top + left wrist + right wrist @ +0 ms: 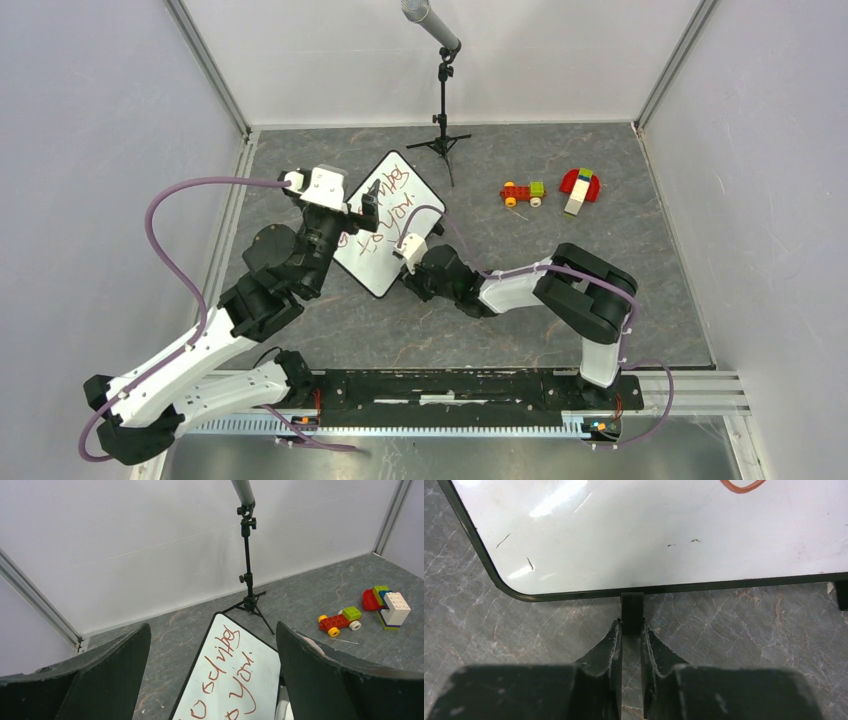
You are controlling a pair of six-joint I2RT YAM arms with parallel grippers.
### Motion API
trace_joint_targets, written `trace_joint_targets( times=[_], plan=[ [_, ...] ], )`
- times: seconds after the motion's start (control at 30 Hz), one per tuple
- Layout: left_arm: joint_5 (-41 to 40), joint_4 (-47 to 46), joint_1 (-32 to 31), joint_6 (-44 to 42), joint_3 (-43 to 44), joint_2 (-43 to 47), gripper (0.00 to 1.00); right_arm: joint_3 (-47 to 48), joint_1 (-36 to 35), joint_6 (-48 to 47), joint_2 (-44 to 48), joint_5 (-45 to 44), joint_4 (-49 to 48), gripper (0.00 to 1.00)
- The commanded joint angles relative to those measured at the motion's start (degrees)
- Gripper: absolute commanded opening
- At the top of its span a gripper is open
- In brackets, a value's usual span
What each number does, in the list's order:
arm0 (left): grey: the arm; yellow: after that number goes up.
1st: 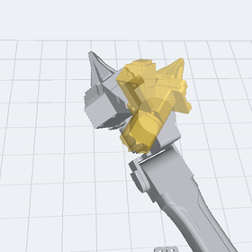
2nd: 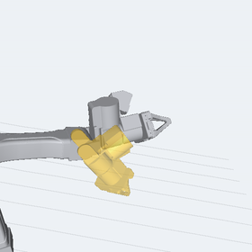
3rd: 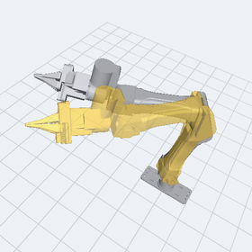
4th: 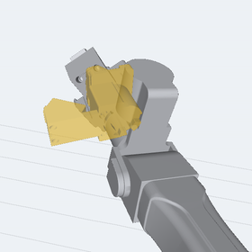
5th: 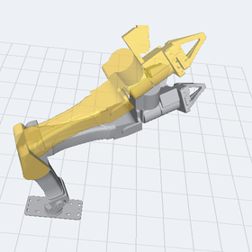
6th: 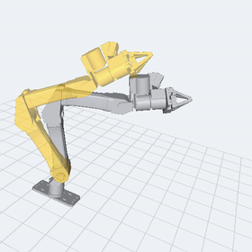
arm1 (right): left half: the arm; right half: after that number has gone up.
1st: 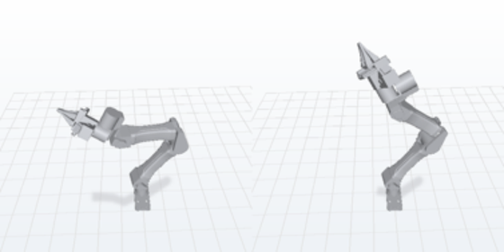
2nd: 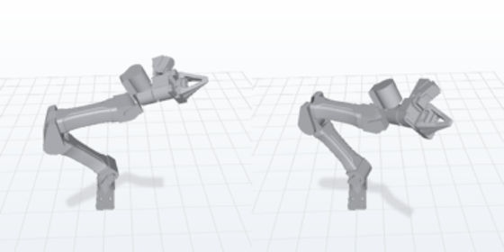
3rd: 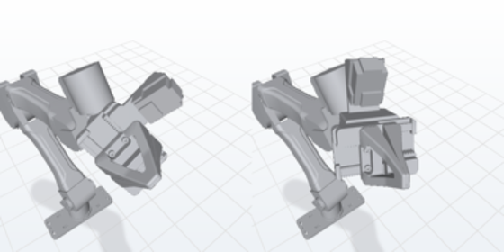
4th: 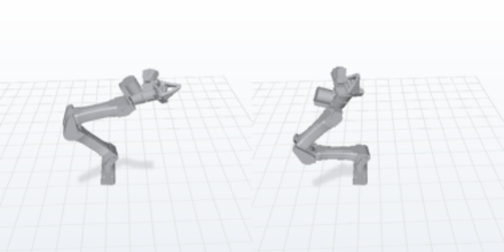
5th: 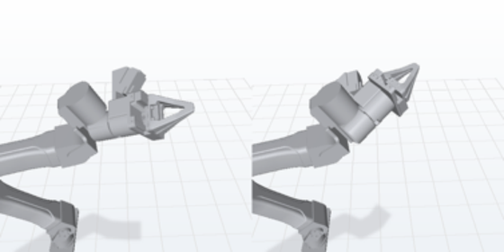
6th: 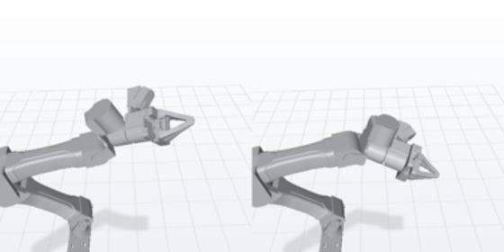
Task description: Erase the whiteboard
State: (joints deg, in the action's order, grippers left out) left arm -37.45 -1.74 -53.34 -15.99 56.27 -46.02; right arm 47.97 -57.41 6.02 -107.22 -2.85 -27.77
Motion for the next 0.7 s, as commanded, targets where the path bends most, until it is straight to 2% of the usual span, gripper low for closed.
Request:
trace_joint_targets(
  times=[0.0, 0.13, 0.3, 0.43, 0.57, 0.67],
  plan=[
    [-0.9, -3.1, 0.3, -2.0, 0.2, 0.1, 1.00, -4.2, -0.4, -5.3, 3.6, 5.7, -1.2, 0.10],
    [-0.9, -2.7, 0.3, -1.8, 0.4, 0.1, 1.00, -9.8, -0.3, -8.9, 8.1, 6.9, -0.7, 0.00],
    [-0.4, -2.2, 0.3, -1.2, 0.5, -0.8, 1.00, -17.2, -0.1, -9.6, 14.2, 7.2, 1.3, 0.00],
    [0.2, -1.5, 0.2, -0.8, 0.9, -2.0, 1.00, -25.1, 1.1, -4.7, 20.4, 5.5, 0.7, 0.03],
    [0.3, -1.2, 0.2, -0.4, 1.0, -2.5, 1.00, -33.2, 2.3, 0.0, 28.2, 4.1, -0.3, 0.15],
    [0.8, -1.0, 0.2, 0.1, 1.1, -2.8, 1.00, -34.7, 2.4, 3.1, 34.2, -0.7, 4.8, 0.37]
  ],
)
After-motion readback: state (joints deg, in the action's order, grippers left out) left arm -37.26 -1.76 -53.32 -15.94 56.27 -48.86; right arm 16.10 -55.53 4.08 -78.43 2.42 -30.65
